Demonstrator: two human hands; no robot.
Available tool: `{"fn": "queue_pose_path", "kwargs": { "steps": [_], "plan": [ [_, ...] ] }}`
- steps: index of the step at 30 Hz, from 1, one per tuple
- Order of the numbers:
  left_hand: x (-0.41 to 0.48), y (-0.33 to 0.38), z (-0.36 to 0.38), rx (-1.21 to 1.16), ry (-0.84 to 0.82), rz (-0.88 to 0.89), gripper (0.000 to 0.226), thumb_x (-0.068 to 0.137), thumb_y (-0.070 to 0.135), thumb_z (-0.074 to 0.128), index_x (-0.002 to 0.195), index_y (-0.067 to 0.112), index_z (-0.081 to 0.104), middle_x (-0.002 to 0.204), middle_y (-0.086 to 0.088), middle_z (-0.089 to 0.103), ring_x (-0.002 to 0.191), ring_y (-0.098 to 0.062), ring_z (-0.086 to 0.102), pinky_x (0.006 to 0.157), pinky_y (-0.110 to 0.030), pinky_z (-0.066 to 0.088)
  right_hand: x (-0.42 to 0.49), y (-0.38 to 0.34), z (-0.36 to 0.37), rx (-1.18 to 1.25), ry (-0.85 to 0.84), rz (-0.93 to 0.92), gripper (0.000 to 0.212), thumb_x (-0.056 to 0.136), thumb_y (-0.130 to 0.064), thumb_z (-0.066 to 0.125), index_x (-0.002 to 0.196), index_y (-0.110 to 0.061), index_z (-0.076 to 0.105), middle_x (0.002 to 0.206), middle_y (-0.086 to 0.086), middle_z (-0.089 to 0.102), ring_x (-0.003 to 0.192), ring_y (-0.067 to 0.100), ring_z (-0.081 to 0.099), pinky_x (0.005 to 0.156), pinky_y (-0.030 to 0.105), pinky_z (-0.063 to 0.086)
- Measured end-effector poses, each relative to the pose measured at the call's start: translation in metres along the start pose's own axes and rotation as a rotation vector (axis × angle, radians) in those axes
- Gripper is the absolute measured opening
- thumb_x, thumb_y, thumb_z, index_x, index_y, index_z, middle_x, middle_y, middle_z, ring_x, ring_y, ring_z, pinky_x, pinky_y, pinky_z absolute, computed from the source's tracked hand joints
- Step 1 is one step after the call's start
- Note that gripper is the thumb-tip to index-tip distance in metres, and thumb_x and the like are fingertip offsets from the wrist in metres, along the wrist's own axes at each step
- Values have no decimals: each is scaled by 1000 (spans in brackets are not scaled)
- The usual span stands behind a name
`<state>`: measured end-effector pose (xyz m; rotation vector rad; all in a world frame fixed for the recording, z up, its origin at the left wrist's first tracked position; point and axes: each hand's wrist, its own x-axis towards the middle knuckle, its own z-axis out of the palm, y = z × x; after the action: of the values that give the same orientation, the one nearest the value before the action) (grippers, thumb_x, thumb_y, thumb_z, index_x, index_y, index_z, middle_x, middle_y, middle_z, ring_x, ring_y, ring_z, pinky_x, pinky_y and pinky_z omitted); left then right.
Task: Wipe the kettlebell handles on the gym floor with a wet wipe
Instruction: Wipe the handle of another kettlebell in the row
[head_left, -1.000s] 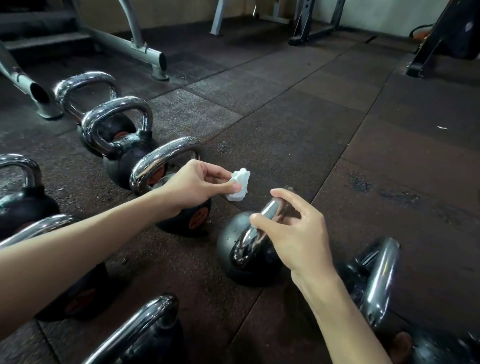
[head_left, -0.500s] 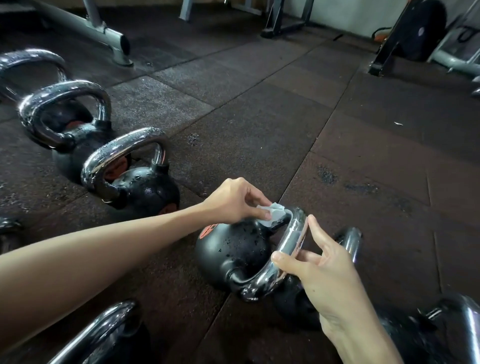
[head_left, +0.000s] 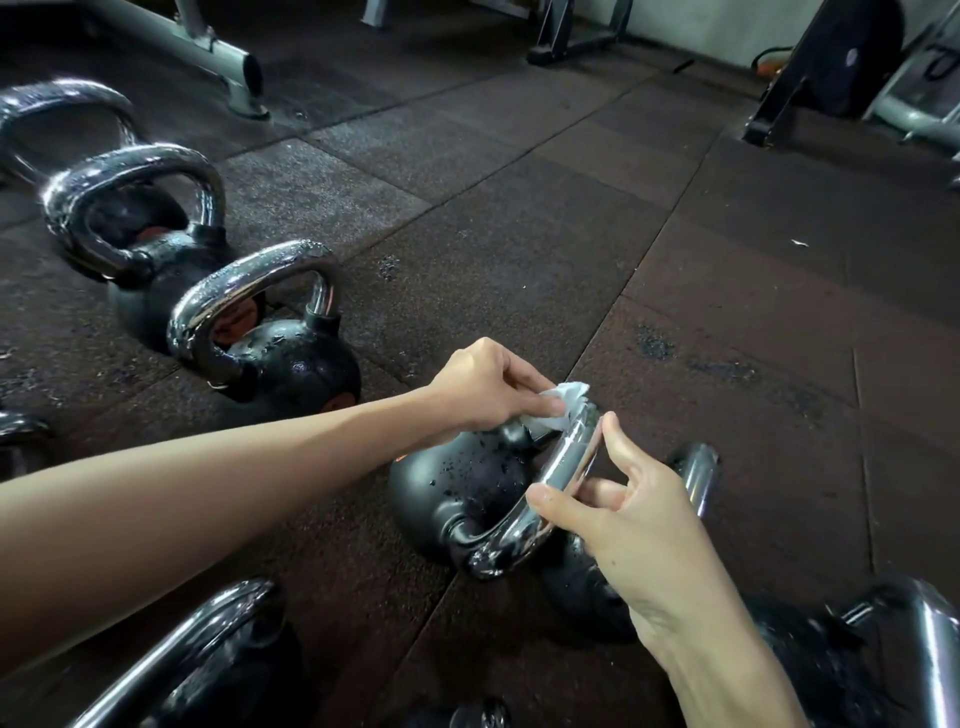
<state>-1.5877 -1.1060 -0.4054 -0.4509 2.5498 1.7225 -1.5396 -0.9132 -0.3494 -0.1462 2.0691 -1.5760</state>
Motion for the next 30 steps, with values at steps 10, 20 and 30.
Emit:
{"fn": "queue_pose_path", "kwargs": {
  "steps": [10, 20, 30],
  "plan": [
    [-12, 7, 2, -138, -27, -6, 20, 78, 43, 88, 93, 29, 85, 80, 7, 79, 68, -3, 59, 73, -26, 48, 11, -1, -12, 41, -37, 75, 92, 92, -2, 72, 161, -34, 21, 62, -7, 67, 46, 1, 49, 62, 28, 37],
    [-26, 7, 4, -74, -137, 95, 21, 85, 37, 84, 104, 29, 84, 59, 17, 64, 54, 4, 43, 58, -15, 34, 12, 5, -28, 70, -85, 85, 93, 92, 0, 70, 162, -32, 18, 74, 5, 72, 51, 7, 41, 58, 26, 37],
    [-46, -1, -3, -20, -172, 148, 25, 78, 47, 86, 101, 37, 83, 78, 12, 77, 61, 1, 49, 64, -22, 38, 10, 6, -32, 67, -161, 64, 110, 84, 12, 74, 163, -32, 10, 89, 10, 80, 58, 5, 61, 50, 15, 43]
  ]
}}
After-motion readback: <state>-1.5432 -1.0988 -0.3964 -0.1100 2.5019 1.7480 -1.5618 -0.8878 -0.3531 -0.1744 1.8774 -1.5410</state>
